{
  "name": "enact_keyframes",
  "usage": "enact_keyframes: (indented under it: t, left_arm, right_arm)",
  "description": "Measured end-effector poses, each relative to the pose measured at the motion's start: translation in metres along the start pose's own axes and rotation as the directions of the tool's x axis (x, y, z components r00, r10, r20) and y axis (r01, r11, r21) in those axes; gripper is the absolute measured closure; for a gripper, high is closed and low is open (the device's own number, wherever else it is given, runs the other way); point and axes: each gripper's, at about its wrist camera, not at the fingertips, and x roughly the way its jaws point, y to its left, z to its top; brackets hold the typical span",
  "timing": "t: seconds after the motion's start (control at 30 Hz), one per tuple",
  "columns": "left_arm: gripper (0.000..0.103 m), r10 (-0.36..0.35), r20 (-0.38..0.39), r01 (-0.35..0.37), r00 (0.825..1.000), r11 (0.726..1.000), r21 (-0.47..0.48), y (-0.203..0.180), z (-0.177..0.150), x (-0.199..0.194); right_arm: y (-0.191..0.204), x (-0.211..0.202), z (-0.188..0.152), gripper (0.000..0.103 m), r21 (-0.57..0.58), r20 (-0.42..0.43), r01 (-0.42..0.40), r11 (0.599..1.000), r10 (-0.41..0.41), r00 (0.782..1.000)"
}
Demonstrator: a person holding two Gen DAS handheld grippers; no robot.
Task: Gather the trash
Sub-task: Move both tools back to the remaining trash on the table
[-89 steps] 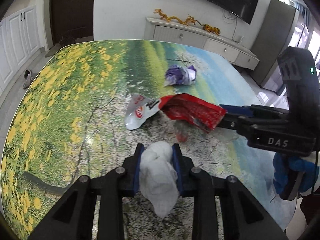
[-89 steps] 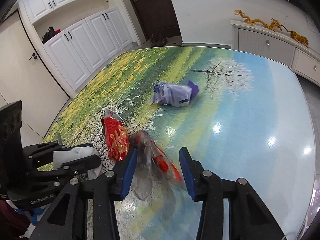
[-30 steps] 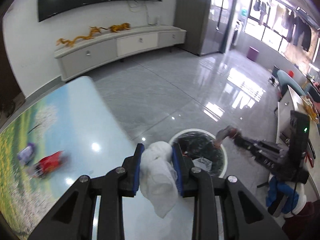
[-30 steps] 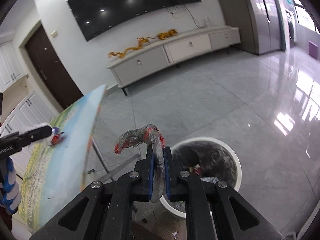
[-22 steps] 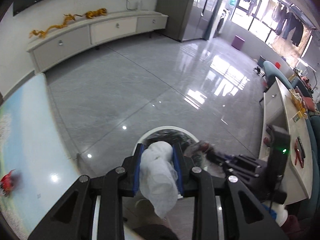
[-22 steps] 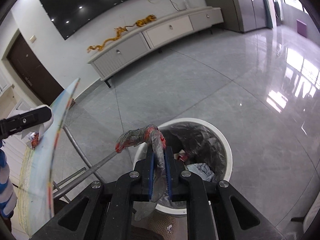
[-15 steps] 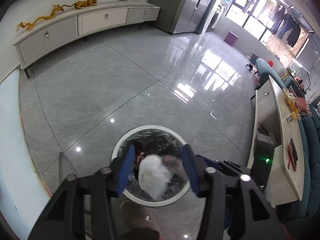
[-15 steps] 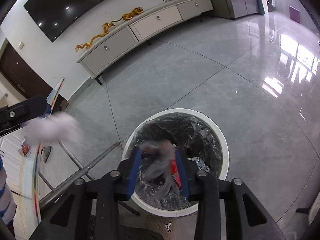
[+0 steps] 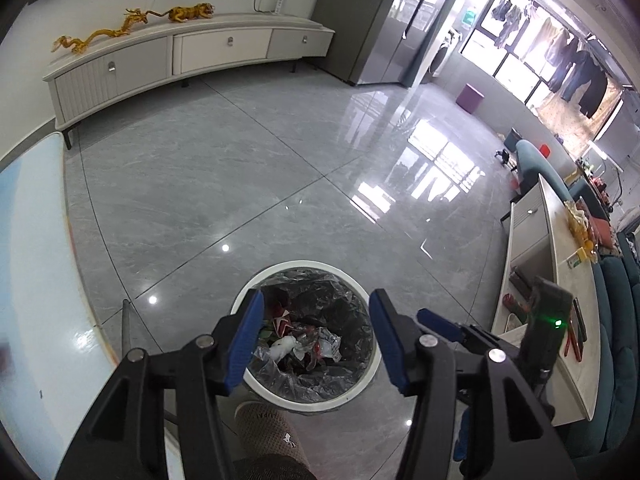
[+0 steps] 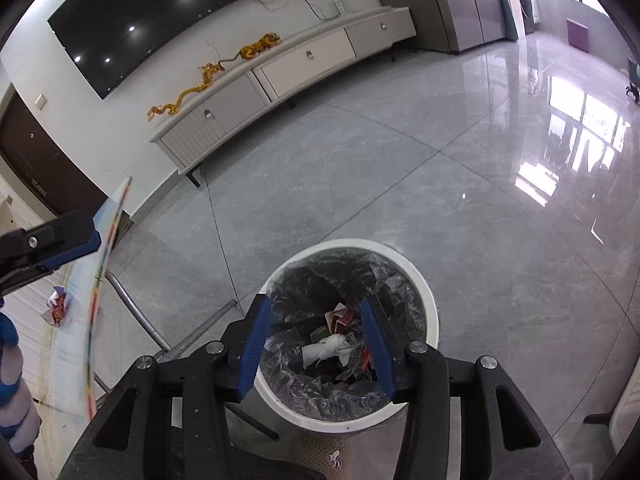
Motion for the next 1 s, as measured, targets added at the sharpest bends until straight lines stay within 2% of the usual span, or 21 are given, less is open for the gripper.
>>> enact_keyframes:
  t: [0.27, 0.63, 1.0]
  left_arm:
    - [0.049, 0.039, 0.083, -0.038, 0.996, 0.999, -0.01, 0.009, -0.026, -0.062]
    - [0.047, 0.133, 0.196, -0.106, 0.971, 0.984, -0.143, 0.049, -0.055, -0.131]
    - [0.044, 0.303, 0.282, -0.227, 0.91, 0.935, -0.271, 0.096, -0.081, -0.194]
  right_arm:
    - [0.014, -0.05, 0.0, 0.051, 0.002, 0.115, -0.022, 1.0, 0.021, 0.993]
    - [0.063, -0.078, -0.005, 0.048, -0.11, 0.137, -0.063, 0.992, 0.077, 0.988]
    - [0.09, -0.099, -0.002, 0.046, -0.182, 0.178, -0.105, 0.978, 0.137, 0.974]
